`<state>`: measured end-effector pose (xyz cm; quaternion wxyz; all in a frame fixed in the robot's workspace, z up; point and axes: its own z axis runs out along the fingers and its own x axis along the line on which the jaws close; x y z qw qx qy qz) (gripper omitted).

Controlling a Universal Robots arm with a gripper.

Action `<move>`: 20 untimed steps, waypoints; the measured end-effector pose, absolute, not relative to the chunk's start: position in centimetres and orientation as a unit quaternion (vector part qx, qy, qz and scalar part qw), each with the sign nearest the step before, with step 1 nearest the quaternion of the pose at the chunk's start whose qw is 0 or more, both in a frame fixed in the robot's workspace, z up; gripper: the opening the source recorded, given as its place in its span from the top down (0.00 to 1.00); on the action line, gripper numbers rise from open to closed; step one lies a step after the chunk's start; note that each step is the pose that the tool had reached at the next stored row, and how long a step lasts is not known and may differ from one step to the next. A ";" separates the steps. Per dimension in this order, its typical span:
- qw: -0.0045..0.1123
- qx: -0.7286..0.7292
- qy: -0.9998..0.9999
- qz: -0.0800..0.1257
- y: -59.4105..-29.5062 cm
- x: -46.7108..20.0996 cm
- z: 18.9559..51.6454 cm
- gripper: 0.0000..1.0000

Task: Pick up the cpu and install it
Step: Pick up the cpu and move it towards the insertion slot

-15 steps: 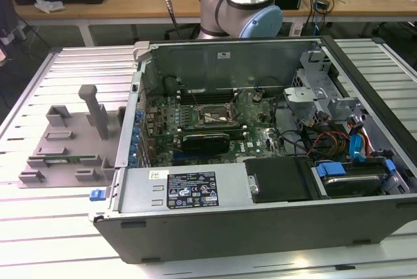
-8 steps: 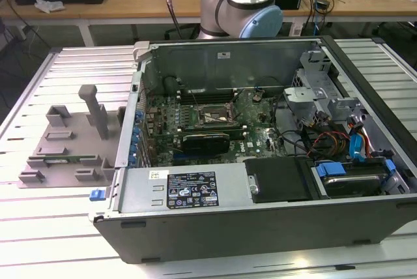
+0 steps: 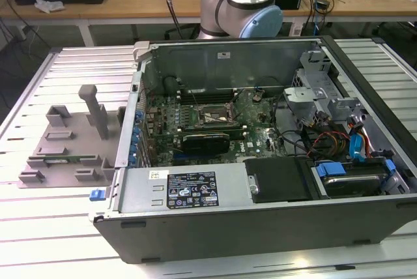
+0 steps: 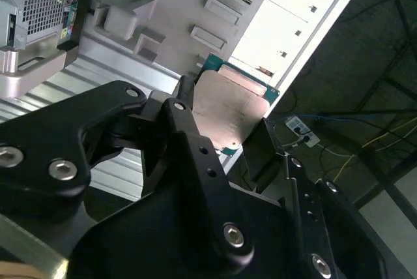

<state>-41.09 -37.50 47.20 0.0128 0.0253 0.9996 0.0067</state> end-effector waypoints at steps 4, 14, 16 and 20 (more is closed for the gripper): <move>0.013 0.025 1.000 0.007 -37.5 -39.8 47.2 0.45; 0.013 0.025 1.000 0.007 -37.5 -36.2 47.2 0.45; 0.013 0.025 1.000 0.007 -37.5 -35.7 47.2 0.45; 0.013 0.025 1.000 0.007 -37.5 -34.8 47.2 0.45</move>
